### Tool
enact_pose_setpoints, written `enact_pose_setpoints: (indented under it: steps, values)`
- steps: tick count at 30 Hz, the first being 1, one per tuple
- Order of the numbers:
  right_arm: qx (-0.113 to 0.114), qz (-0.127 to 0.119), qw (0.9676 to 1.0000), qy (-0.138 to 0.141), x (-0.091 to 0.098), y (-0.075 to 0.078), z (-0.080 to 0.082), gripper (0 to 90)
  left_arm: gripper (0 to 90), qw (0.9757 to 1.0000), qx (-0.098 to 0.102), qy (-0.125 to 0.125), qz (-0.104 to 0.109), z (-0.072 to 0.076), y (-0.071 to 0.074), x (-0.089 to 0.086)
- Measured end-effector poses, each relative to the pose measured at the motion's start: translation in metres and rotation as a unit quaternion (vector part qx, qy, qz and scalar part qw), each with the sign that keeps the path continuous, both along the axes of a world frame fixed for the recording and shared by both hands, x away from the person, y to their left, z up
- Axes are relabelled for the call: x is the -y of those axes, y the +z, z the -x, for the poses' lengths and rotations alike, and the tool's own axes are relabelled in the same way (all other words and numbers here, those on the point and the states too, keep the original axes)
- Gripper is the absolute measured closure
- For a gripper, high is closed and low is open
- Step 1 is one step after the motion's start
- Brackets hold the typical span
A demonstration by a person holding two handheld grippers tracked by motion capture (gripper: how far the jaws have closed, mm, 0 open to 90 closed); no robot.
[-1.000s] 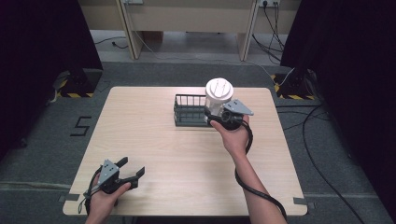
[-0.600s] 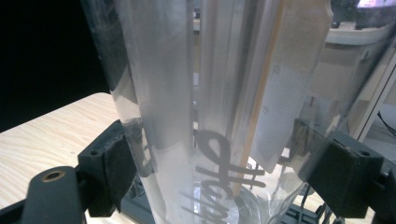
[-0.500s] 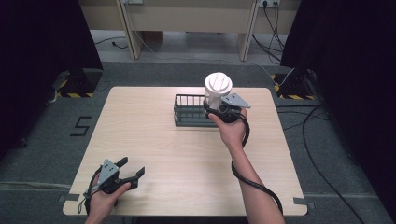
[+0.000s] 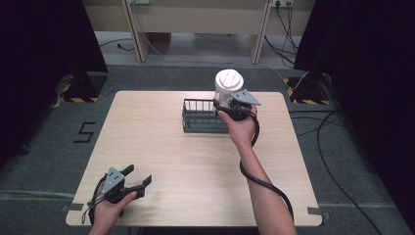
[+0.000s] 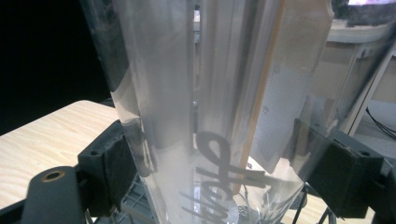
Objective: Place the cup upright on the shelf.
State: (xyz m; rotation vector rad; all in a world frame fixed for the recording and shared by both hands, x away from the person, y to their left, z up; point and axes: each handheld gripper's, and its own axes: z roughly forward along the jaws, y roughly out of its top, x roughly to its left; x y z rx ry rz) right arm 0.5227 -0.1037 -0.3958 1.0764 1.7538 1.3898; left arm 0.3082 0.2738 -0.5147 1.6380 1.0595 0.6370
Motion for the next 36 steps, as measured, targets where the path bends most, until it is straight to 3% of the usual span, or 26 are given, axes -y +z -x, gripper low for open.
enact_pose_setpoints:
  steps: [9, 36]
  values:
    - [-0.009, -0.001, 1.0000, -0.003, -0.010, -0.001, -0.015, 18.4, 16.6, 1.0000, 0.001, -0.001, -0.001, 0.000, 0.000, 0.000]
    - [-0.036, 0.004, 0.9993, -0.012, -0.023, -0.020, -0.037, 18.3, 16.6, 1.0000, 0.002, -0.004, -0.002, 0.000, 0.001, 0.000]
